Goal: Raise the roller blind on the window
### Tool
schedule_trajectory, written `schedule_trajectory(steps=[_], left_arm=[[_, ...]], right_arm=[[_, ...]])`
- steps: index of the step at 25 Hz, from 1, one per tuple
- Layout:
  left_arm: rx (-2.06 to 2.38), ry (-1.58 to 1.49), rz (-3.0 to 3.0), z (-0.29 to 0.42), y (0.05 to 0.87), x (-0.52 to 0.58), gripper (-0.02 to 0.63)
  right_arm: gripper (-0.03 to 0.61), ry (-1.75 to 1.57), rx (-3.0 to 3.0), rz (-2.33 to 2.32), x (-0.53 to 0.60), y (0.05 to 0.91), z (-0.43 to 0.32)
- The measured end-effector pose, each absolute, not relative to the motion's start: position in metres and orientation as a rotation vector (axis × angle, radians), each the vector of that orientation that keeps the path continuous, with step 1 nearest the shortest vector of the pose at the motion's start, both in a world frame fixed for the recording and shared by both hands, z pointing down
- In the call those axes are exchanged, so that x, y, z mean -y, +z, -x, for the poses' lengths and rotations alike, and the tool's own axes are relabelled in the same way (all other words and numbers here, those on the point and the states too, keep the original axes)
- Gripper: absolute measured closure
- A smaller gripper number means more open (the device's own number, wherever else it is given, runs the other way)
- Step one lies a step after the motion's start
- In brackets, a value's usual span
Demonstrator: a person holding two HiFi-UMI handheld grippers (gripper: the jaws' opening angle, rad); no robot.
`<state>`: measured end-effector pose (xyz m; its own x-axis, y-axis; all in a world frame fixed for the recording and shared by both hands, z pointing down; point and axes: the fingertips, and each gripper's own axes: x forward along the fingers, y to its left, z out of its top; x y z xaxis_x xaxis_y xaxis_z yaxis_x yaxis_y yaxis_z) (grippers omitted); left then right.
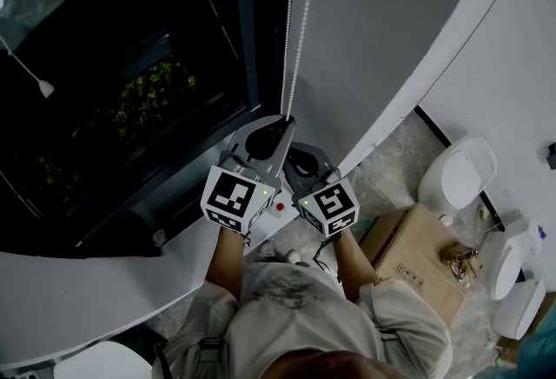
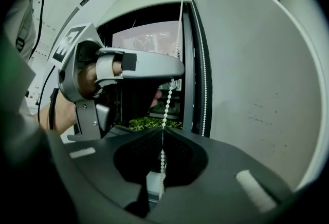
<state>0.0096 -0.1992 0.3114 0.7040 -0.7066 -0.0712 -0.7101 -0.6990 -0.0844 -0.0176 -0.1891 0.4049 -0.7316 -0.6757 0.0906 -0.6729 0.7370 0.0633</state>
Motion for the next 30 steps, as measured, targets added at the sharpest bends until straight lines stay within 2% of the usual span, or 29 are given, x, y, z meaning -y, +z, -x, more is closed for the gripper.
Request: schedule_trajectory(steps=[30], left_arm=[[-1.218,-0.025,2.921,0.0,0.379,0.198,0.601]], right_arm=[[0.568,0.045,2.722,-1.113,0.187,0.466,0.021]])
